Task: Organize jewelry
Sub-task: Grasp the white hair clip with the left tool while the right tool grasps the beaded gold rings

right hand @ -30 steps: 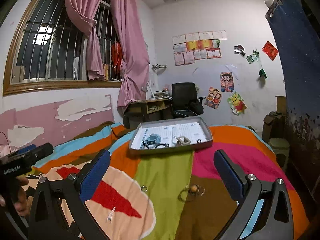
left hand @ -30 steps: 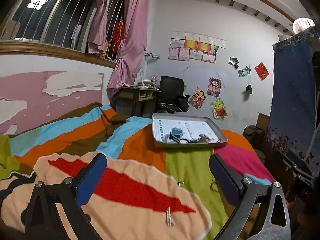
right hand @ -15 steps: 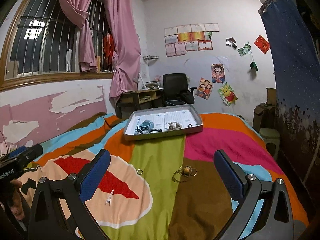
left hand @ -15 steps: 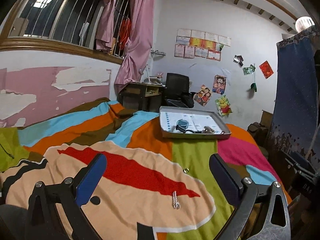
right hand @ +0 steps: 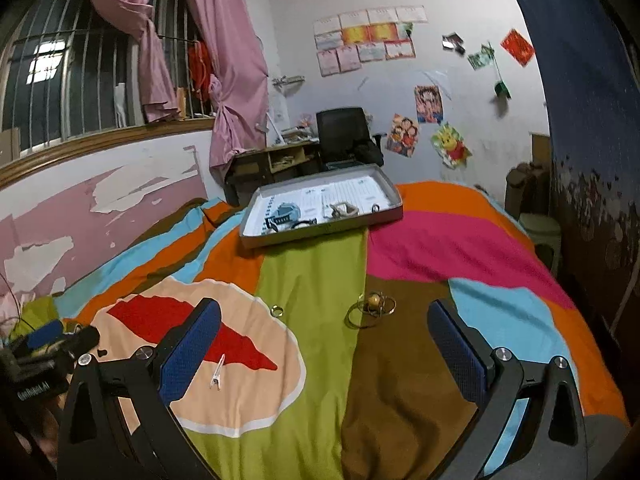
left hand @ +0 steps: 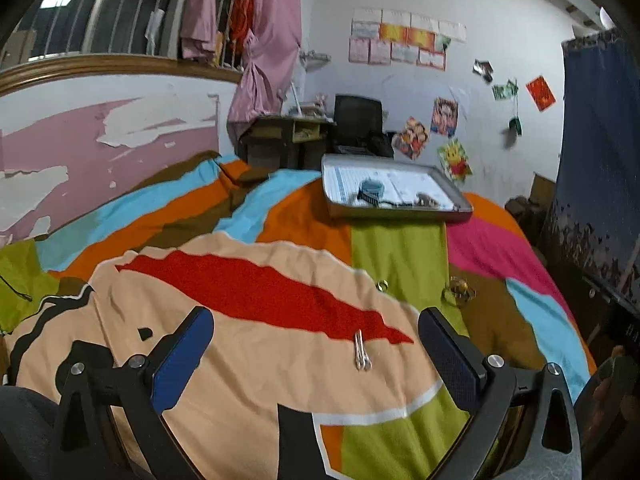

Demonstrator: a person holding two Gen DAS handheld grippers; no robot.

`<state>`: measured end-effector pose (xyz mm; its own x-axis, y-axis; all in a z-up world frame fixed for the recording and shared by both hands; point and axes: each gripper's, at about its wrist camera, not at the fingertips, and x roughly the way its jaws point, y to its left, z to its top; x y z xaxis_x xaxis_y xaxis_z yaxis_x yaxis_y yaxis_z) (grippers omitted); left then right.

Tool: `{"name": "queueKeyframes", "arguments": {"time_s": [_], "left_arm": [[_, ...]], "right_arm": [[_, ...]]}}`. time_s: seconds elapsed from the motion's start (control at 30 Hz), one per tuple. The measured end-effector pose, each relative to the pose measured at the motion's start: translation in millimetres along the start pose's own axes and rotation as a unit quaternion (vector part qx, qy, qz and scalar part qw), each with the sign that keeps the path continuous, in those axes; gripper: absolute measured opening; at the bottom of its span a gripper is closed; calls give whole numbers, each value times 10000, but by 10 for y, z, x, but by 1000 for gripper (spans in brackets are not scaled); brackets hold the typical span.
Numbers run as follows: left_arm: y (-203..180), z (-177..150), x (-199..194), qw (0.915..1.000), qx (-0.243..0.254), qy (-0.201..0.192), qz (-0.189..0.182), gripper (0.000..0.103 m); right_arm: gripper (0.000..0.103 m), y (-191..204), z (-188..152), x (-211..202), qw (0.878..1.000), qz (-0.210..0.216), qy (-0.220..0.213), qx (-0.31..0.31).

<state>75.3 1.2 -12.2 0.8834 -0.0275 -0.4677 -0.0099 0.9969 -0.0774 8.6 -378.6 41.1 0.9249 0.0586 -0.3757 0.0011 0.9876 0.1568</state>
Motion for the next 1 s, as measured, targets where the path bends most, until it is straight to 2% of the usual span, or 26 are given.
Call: {"name": "queueKeyframes", "arguments": {"time_s": [0.17,0.37,0.5,0.57,0.7,0.9,1.0], "left_arm": [[-53,-54,129,9994,82,340,-49,103],[-152,-90,238,9989,100,441,-111,103],[-217,-151,338,9961,29,714,-523,103],[-284,-195,406,9949,98,817,-576,103],[-347,-226,560,9943,85,928,-515,103],[-313,-317,897,9911,-398,1249,-248,102],[-326,-362,1055,9887,-514,1398,-181,91]], "right_arm": [[102,-138,-13,98,9992,56,195,354],[102,-273,75,192,9988,28,213,445],[102,-323,122,320,9983,144,412,382],[102,-352,145,396,9979,186,527,327],[102,-423,179,618,9957,326,795,359],[102,-519,196,1184,9882,394,1435,366],[102,-476,215,1407,9885,400,1455,109]]}}
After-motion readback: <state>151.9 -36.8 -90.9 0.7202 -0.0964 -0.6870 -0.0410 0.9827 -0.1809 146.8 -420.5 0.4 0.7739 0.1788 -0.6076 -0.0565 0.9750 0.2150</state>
